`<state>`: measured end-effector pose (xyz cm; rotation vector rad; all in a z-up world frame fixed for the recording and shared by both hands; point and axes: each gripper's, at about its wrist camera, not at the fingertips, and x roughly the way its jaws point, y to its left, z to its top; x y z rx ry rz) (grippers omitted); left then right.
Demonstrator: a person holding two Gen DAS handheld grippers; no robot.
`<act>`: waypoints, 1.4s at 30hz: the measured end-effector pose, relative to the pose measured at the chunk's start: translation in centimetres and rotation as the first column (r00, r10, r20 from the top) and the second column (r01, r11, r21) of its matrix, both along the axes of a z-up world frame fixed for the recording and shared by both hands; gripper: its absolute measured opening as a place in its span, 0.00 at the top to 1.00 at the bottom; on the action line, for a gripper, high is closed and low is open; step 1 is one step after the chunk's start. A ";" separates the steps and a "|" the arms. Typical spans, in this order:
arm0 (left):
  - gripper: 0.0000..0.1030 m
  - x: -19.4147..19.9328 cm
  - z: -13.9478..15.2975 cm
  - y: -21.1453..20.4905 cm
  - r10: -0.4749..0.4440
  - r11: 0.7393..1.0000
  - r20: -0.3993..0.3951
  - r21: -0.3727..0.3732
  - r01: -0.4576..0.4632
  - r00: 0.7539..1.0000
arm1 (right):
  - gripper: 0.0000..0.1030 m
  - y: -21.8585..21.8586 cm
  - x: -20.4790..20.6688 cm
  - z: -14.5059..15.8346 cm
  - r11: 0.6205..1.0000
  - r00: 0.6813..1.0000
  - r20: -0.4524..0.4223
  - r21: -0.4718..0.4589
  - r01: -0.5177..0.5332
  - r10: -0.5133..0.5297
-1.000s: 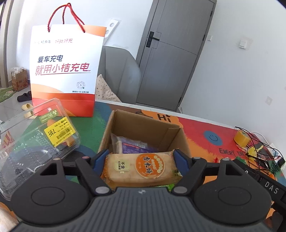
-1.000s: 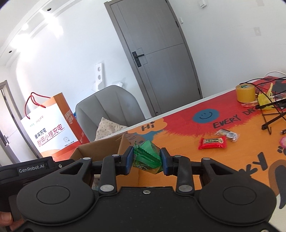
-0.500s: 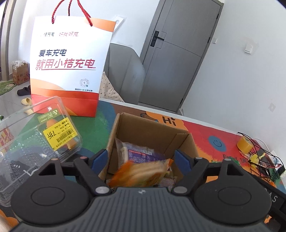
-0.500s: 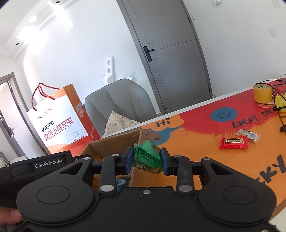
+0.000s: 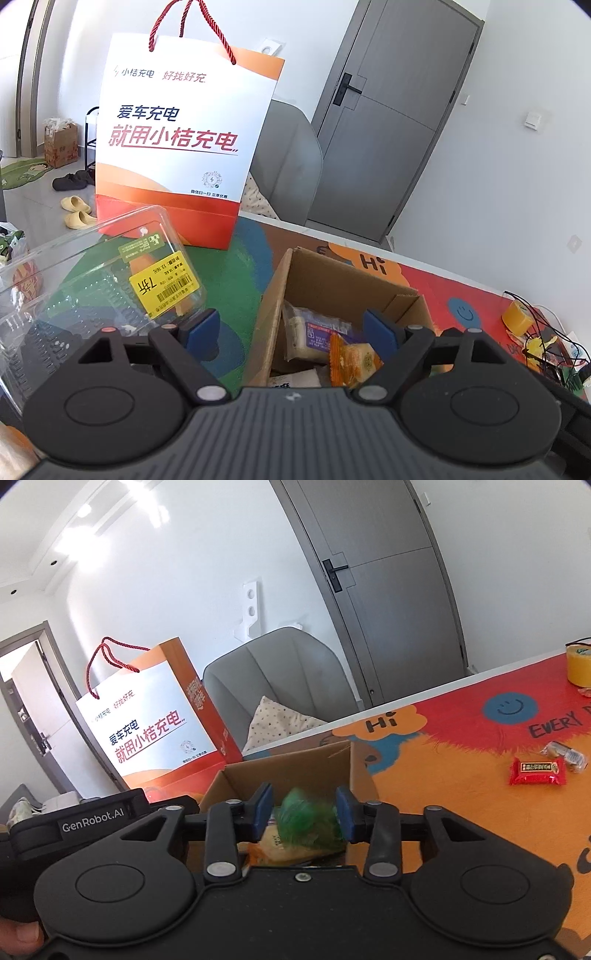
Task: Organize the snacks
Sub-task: 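Carry the cracker pack and green candy over the cardboard box and open both tools, then move both tools back over the table toward the red candy bar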
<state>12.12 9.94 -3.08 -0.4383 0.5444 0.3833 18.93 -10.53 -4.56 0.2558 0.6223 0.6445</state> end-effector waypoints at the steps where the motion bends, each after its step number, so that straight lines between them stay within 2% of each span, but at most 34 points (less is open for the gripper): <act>1: 0.18 0.0 -0.1 0.0 0.001 1.000 -0.003 0.000 -0.001 1.000 | 0.51 -0.2 -0.1 0.0 1.000 1.000 0.001 0.003 0.003 -0.003; 7: 0.15 -0.2 -0.1 -0.8 -0.005 1.000 -0.007 0.006 0.005 1.000 | 0.48 -2.2 -0.1 -0.1 0.998 0.998 -0.019 0.011 0.058 -0.058; 13: 0.11 0.3 -0.5 -2.9 -0.058 0.998 -0.029 0.033 0.059 0.998 | 0.43 -4.2 -0.3 -0.7 0.994 0.994 -0.037 0.005 0.106 -0.106; 19: 0.05 0.9 -0.6 -5.0 -0.055 0.994 -0.050 0.087 0.060 0.997 | 0.36 -6.1 -0.4 -1.3 0.992 0.990 -0.056 -0.009 0.129 -0.129; 29: 0.05 1.8 -0.1 -8.1 -0.128 0.987 -0.051 0.097 0.132 0.991 | 0.25 -9.3 -0.6 -1.5 0.987 0.985 -0.059 -0.012 0.162 -0.163; 33: 0.05 2.6 -0.1 -9.8 -0.161 0.981 -0.059 0.099 0.166 0.985 | 0.14 -11.0 -0.6 -1.5 0.983 0.981 -0.056 -0.008 0.183 -0.183; 42: 0.05 4.4 -0.2 -13.7 -0.226 0.968 -0.076 0.092 0.232 0.971 | 0.04 -16.0 -0.2 -1.8 0.966 0.964 -0.067 -0.014 0.258 -0.258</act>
